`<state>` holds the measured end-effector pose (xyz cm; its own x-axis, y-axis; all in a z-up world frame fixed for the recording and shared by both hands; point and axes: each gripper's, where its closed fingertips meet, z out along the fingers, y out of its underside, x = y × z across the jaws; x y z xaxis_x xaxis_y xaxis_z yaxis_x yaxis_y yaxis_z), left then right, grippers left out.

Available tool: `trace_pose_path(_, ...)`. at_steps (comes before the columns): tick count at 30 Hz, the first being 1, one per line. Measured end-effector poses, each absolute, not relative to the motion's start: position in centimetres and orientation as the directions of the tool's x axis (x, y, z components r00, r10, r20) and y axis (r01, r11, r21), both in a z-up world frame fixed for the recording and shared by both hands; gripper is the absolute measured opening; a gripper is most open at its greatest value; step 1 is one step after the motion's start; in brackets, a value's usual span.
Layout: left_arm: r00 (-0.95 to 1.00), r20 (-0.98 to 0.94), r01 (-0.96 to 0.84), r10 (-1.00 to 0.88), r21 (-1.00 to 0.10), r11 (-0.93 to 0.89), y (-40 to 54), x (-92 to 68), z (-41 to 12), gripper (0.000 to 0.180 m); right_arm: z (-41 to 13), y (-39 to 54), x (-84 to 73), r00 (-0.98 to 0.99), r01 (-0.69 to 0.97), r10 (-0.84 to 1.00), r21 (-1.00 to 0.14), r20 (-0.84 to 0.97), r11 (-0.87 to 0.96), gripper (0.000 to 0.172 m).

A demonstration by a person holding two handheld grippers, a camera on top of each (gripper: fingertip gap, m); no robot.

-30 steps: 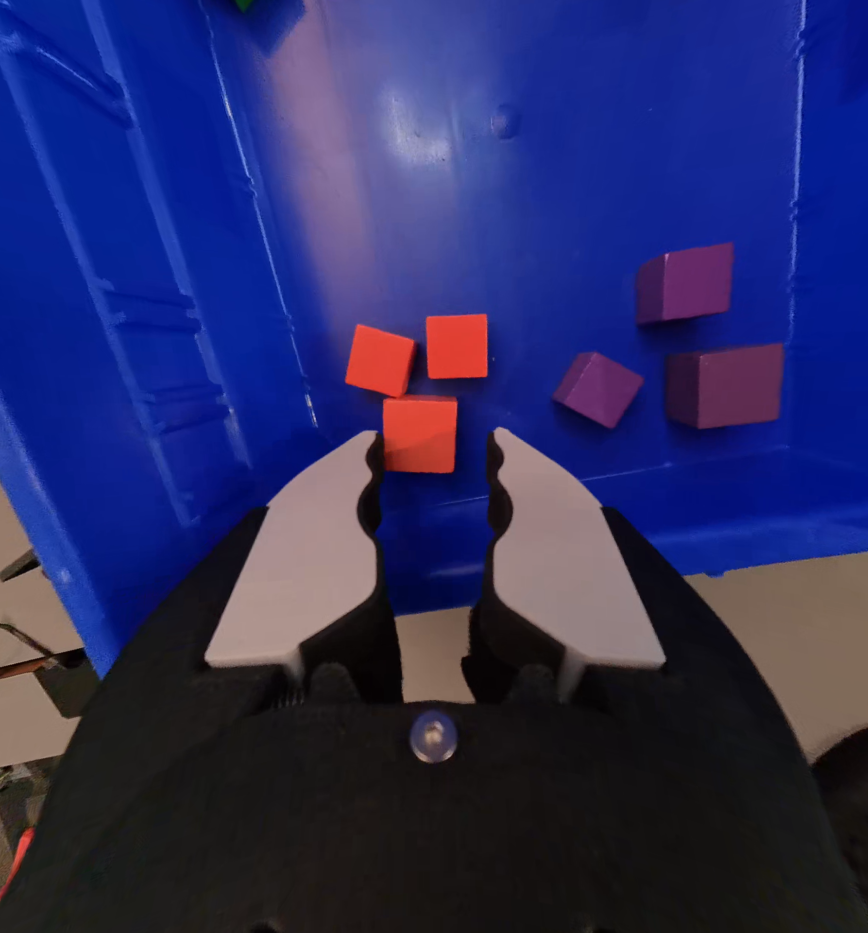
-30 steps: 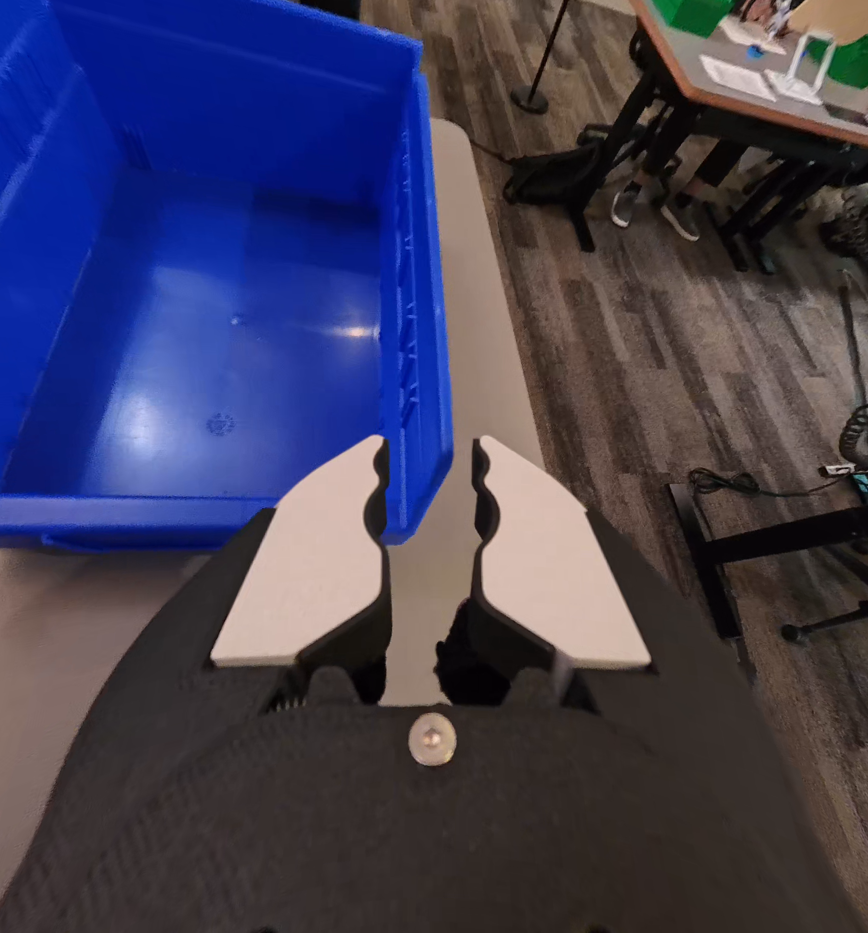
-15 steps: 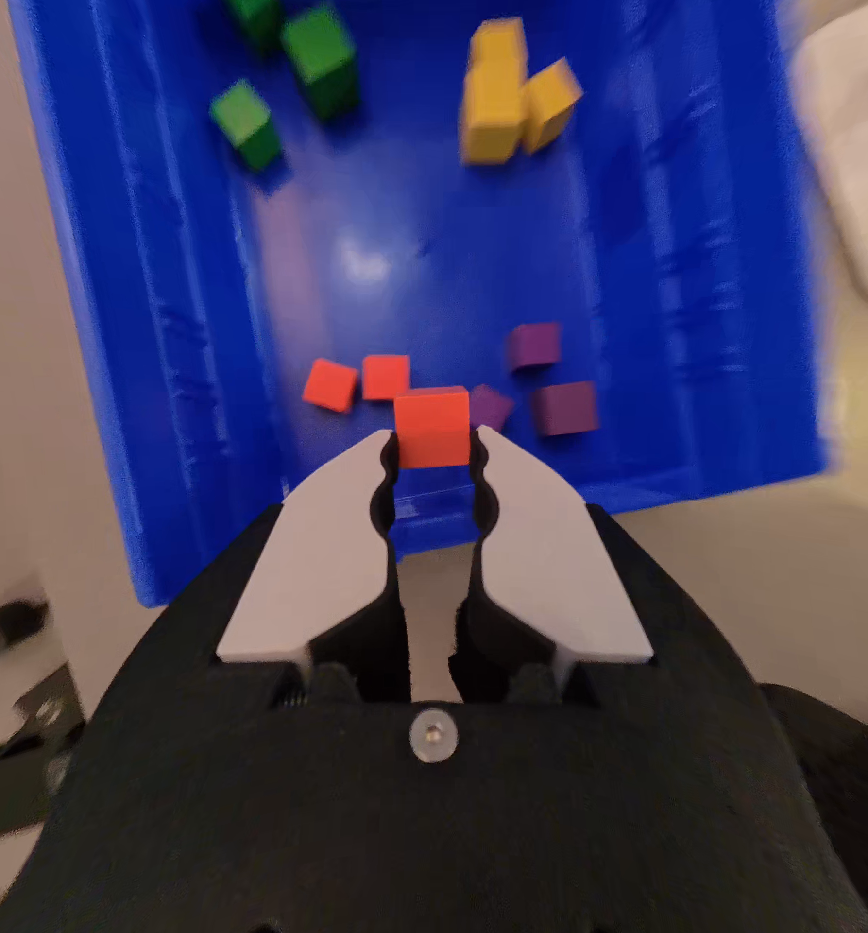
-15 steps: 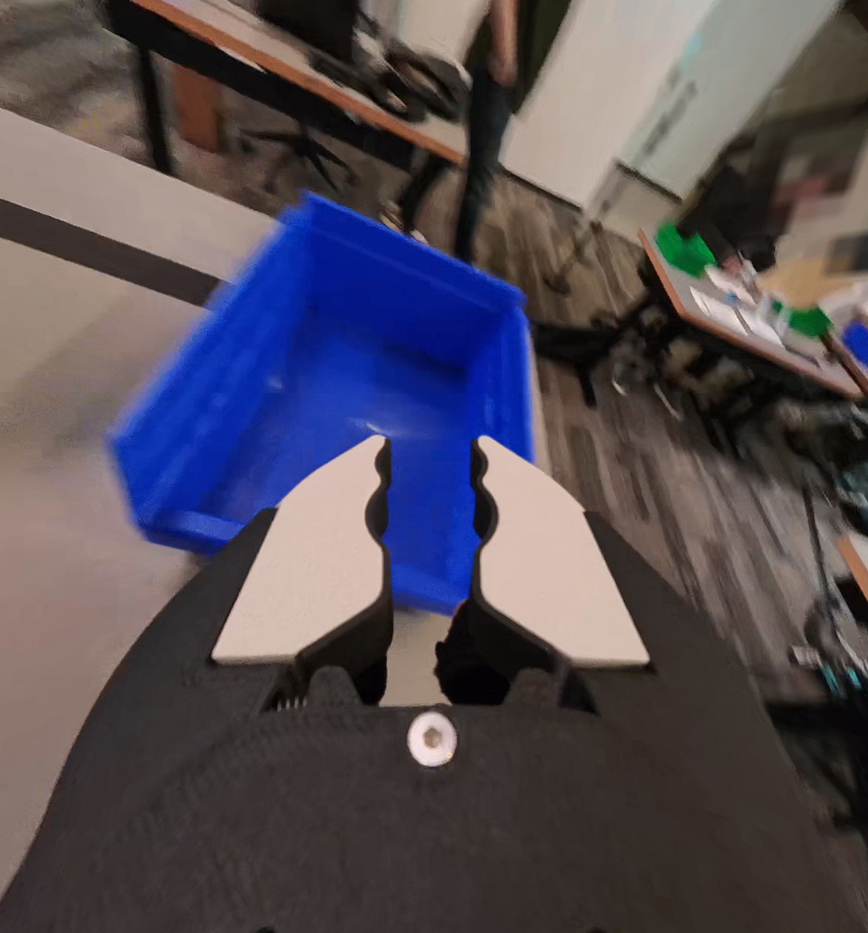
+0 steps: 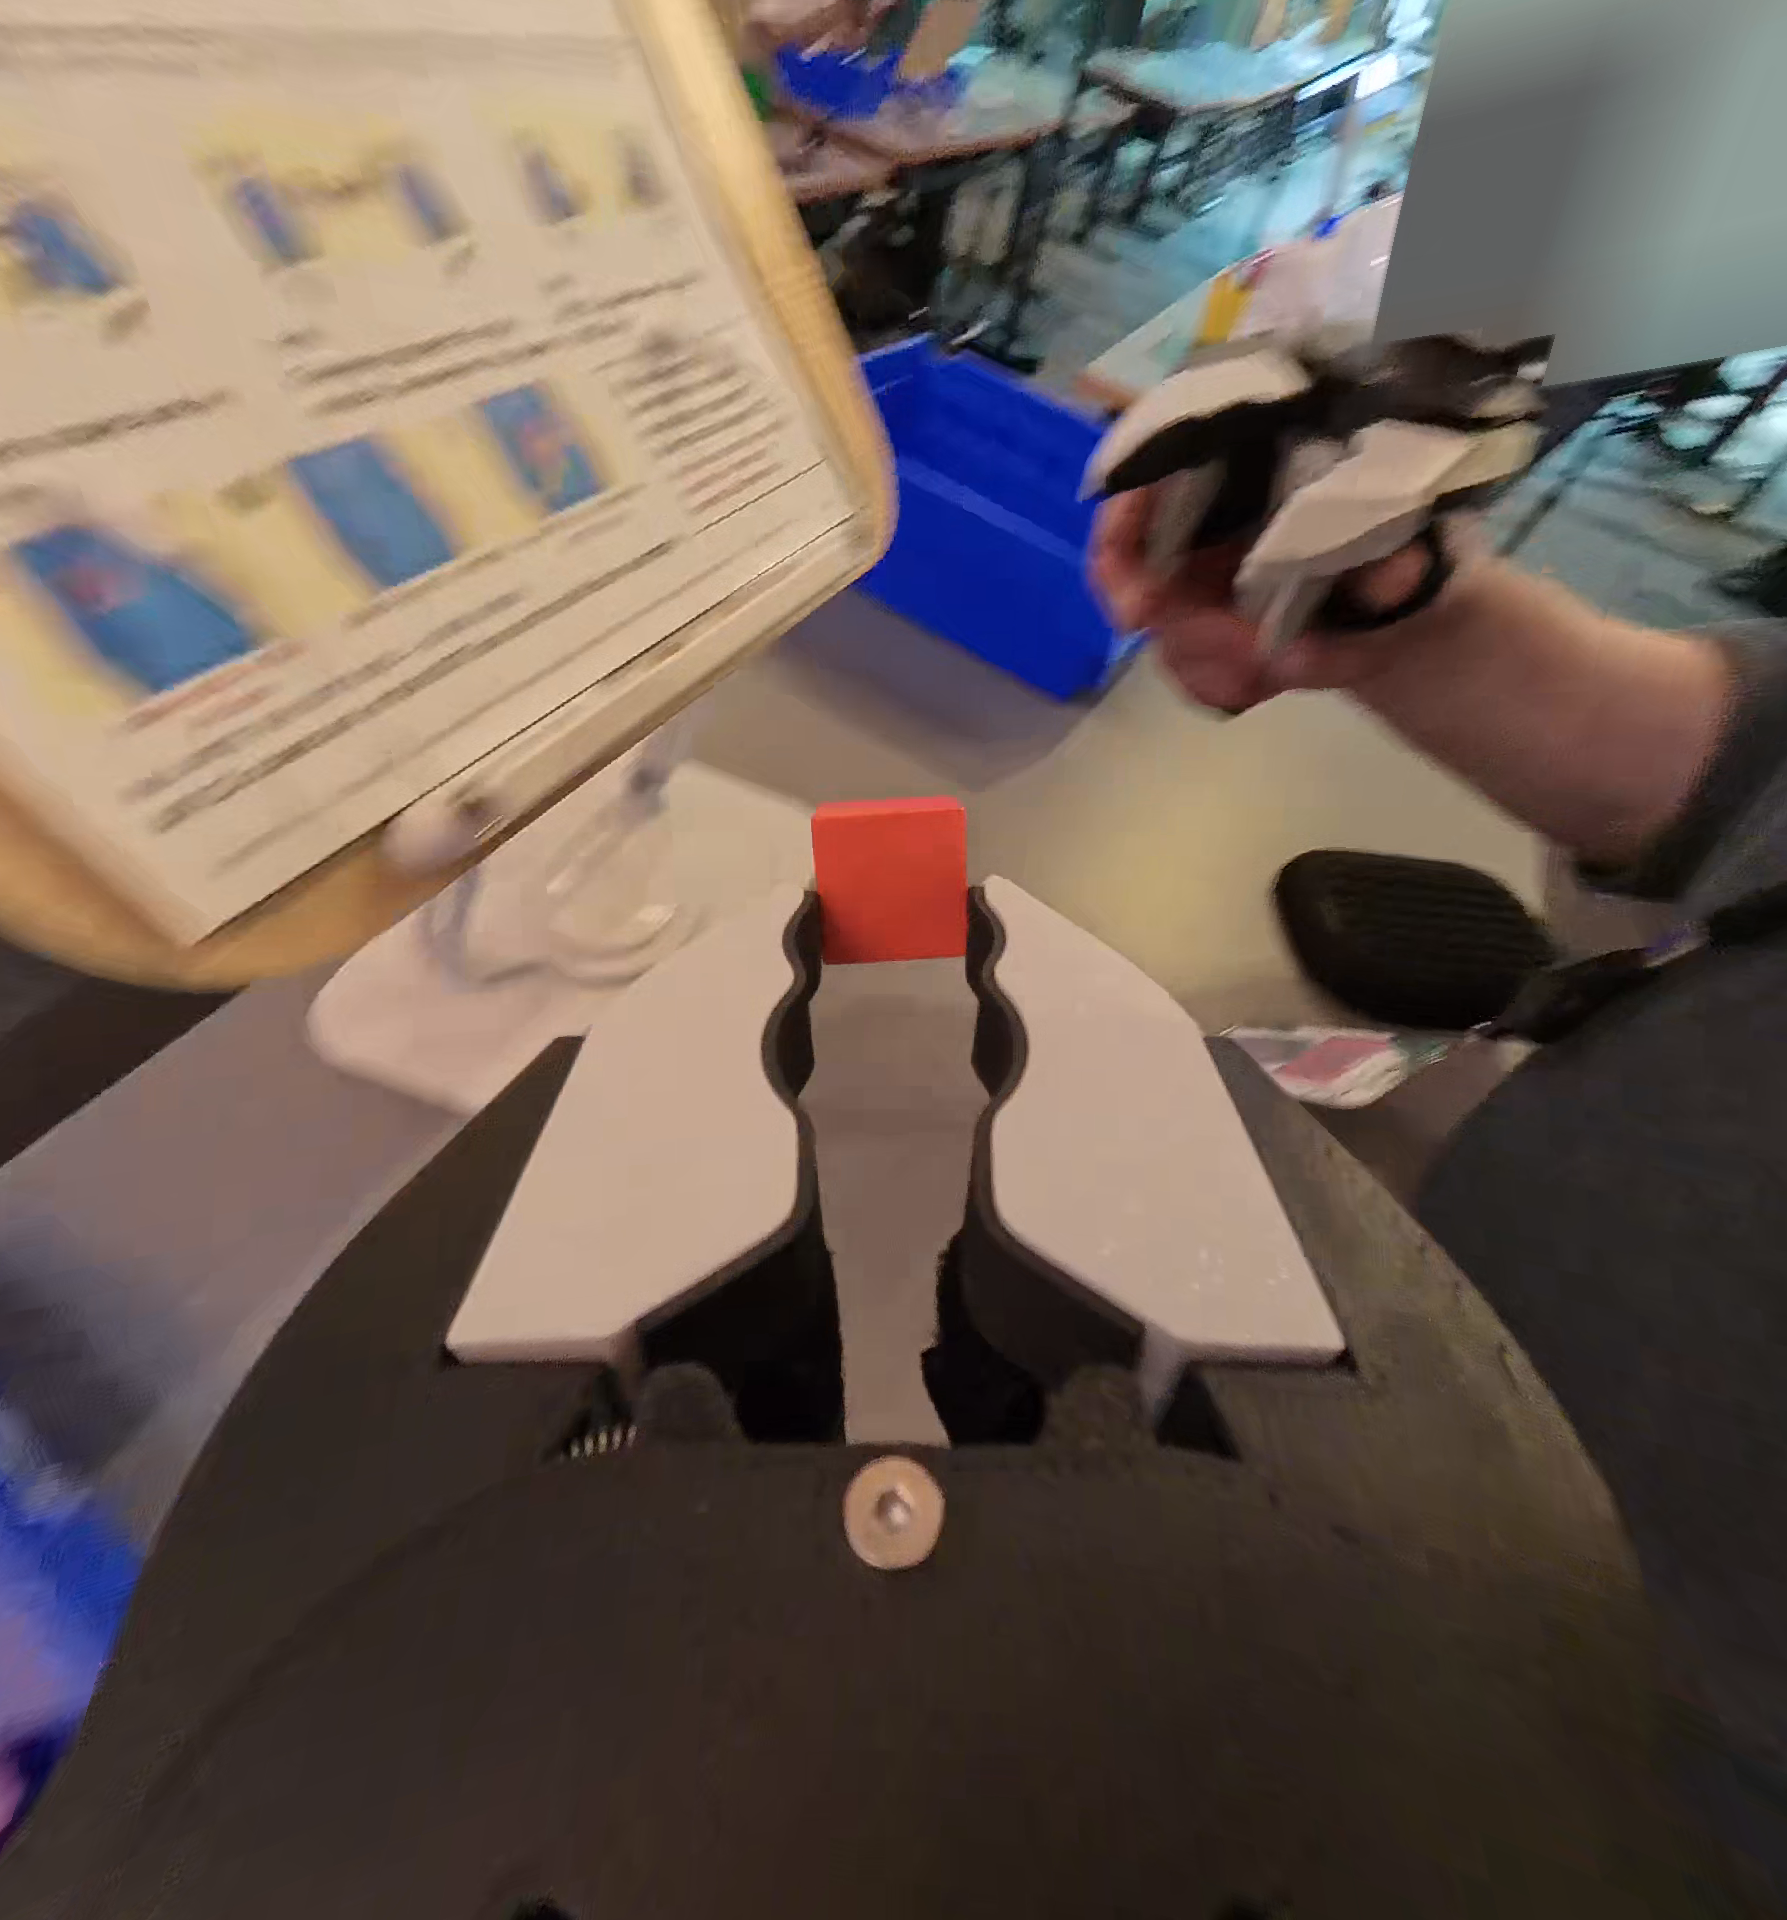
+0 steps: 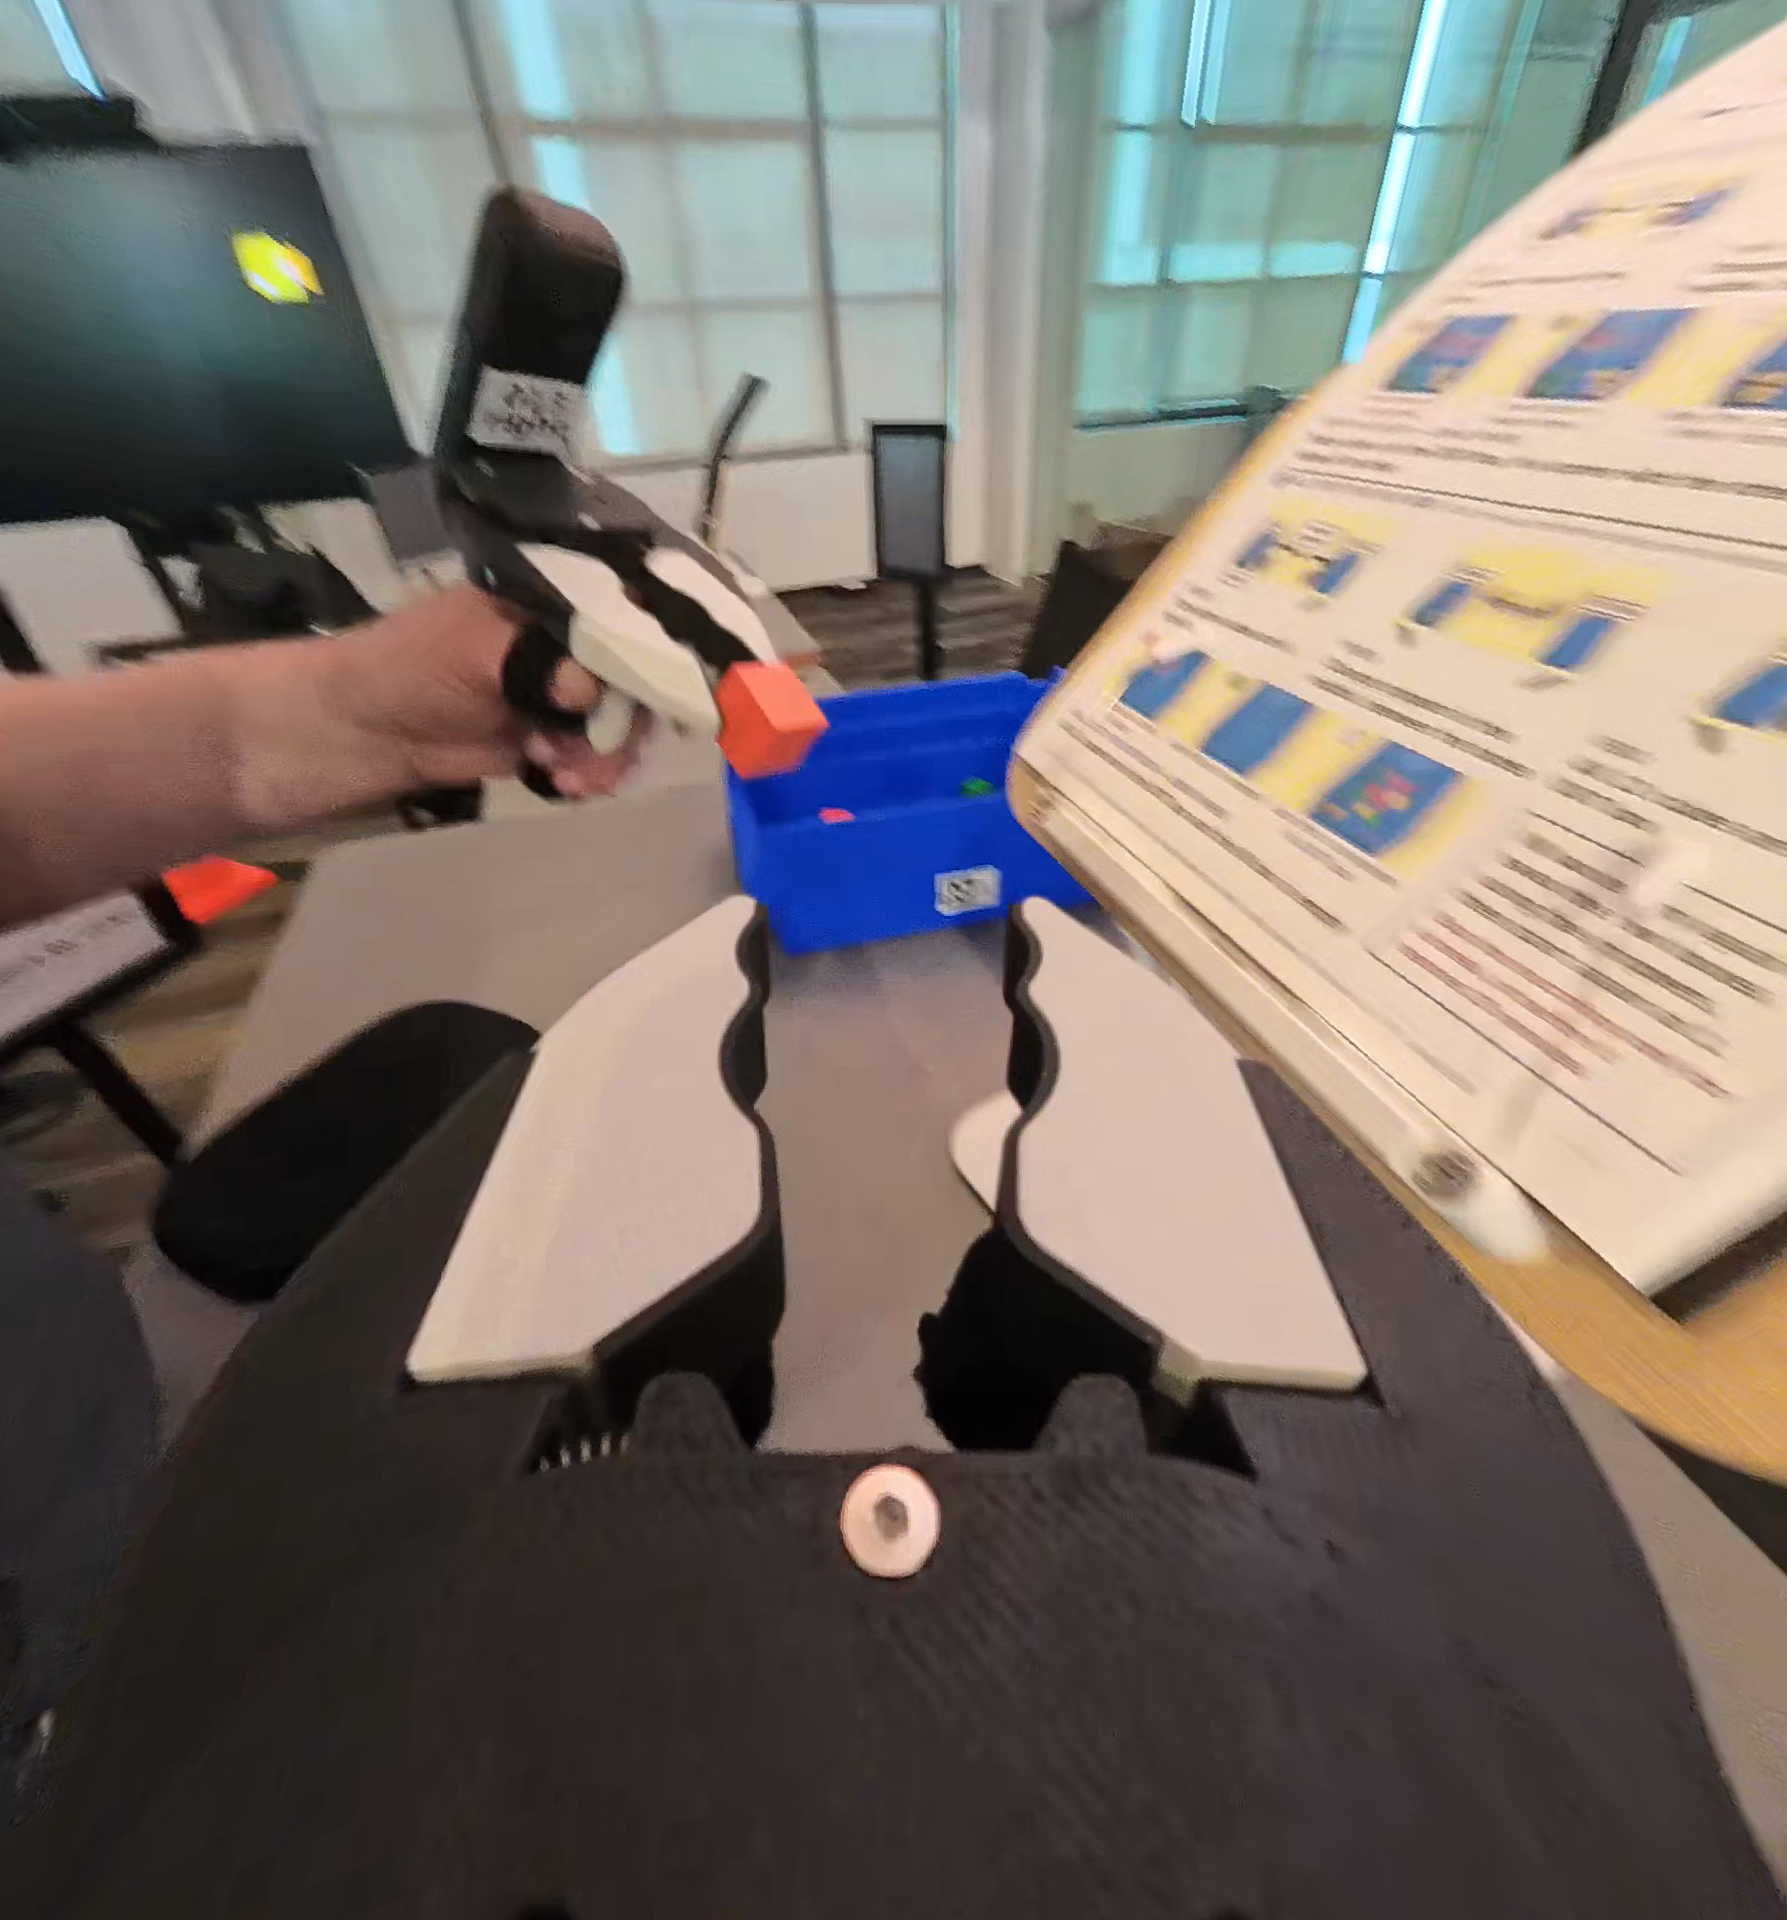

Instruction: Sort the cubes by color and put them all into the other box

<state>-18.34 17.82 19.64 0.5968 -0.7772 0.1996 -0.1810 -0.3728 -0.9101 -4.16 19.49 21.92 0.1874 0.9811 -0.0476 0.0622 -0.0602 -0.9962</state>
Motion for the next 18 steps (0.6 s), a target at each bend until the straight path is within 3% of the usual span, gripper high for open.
trace_pose_path(5,0.413,0.223,-0.082,-0.883,-0.956,-0.280,17.1,-11.0,22.3,0.027,22.7,18.5,-7.0,0.043,0.010,0.989,-0.989,-0.144,-0.144,0.050)
trace_pose_path(11,0.287,0.238,-0.058,-0.928,-0.963,-0.265,16.6,-6.4,22.6,0.027,22.8,17.2,-6.9,-0.041,-0.028,0.973,-0.973,-0.228,-0.229,0.041)
trace_pose_path(13,0.265,0.253,-0.042,-0.930,-0.961,-0.273,16.6,-5.8,22.6,0.027,23.1,16.9,-6.4,-0.071,-0.061,0.962,-0.962,-0.263,-0.267,0.030)
trace_pose_path(18,0.215,0.267,-0.037,-0.939,-0.959,-0.281,16.3,-4.4,22.3,0.026,23.0,16.6,-4.7,-0.068,-0.090,0.952,-0.948,-0.300,-0.305,0.028)
